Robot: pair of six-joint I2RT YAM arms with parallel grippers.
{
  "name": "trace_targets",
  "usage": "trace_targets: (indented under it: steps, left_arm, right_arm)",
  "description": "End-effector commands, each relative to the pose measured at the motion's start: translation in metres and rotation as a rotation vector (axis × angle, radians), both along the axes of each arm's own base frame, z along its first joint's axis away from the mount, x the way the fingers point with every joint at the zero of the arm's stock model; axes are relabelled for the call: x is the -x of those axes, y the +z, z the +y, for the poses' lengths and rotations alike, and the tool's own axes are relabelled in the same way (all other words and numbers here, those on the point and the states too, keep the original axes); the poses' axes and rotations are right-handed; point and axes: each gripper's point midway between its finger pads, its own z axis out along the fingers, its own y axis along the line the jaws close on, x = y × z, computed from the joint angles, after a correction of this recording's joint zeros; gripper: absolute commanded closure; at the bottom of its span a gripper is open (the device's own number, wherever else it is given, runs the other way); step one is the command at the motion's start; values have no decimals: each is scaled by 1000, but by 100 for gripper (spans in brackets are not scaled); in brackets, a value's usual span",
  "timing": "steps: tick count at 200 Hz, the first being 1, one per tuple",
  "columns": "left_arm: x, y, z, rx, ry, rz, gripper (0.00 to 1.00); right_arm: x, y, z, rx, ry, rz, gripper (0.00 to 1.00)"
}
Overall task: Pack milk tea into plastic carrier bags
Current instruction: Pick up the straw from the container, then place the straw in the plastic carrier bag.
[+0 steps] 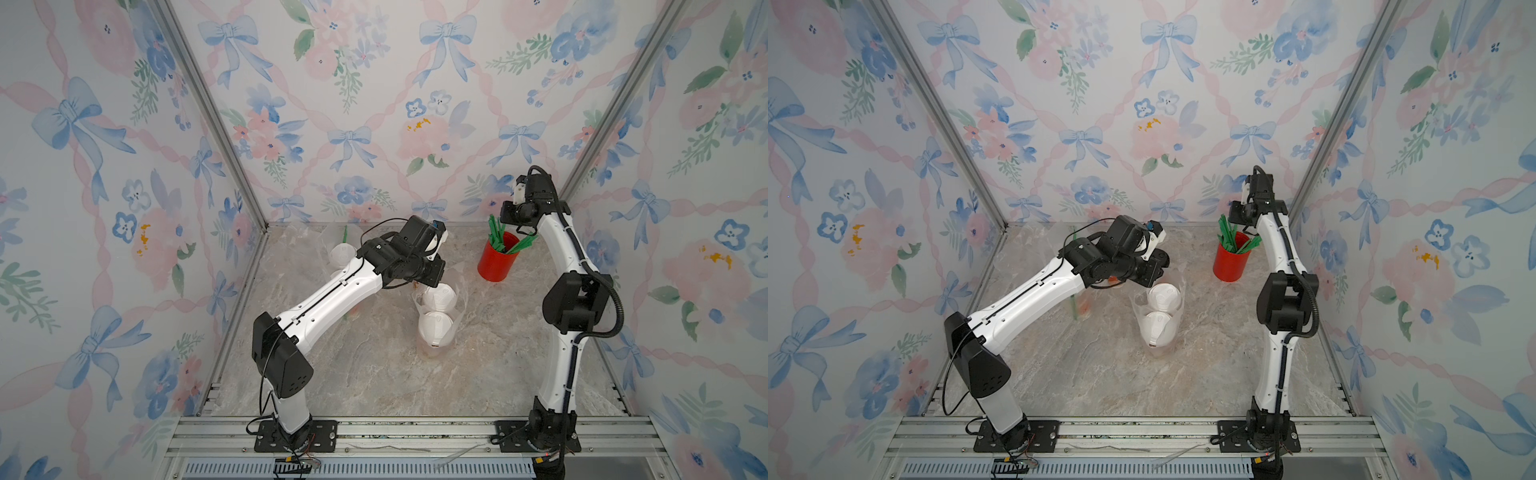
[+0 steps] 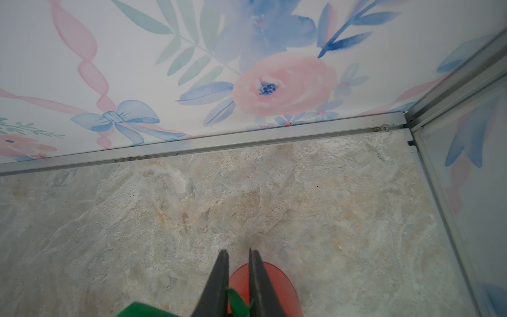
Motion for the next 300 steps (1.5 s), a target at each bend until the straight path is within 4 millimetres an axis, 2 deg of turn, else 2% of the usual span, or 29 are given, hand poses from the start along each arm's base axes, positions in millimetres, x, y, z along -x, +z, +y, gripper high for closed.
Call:
trace_targets:
  steps: [1, 40, 70, 106, 139, 172, 180, 185, 220, 257, 279, 300]
  left_arm:
    - [1, -4, 0, -5, 12, 6, 86]
    - [0, -4, 0, -4, 14, 1, 86]
    - [-2, -1, 3, 0, 31, -15, 86]
    - [-4, 3, 5, -1, 46, -35, 86]
    - [-9, 8, 7, 5, 73, -53, 86]
    - [-13, 13, 9, 9, 92, -73, 86]
    - [-13, 13, 9, 9, 95, -76, 88]
    - [-14, 13, 10, 9, 98, -77, 88]
    - [-17, 11, 10, 6, 111, -83, 93]
    - [-20, 12, 13, 21, 142, -92, 98]
    - [-21, 15, 14, 36, 157, -98, 99]
    - [-21, 16, 15, 48, 163, -97, 100]
  right_arm:
    - [8, 22, 1, 57, -14, -21, 86]
    - [25, 76, 3, 106, -33, -110, 87]
    - [45, 120, 3, 117, -52, -184, 88]
    - [75, 169, 13, 163, -43, -274, 89]
    - [108, 209, 38, 209, -6, -338, 89]
    - [156, 247, 69, 181, 64, -400, 89]
    - [163, 248, 80, 170, 90, -401, 89]
    - [177, 261, 84, 158, 104, -431, 89]
    - [232, 281, 130, 83, 237, -474, 90]
    - [283, 294, 166, 7, 359, -512, 90]
    - [301, 290, 183, -23, 423, -491, 91]
    - [301, 273, 195, -20, 449, -449, 91]
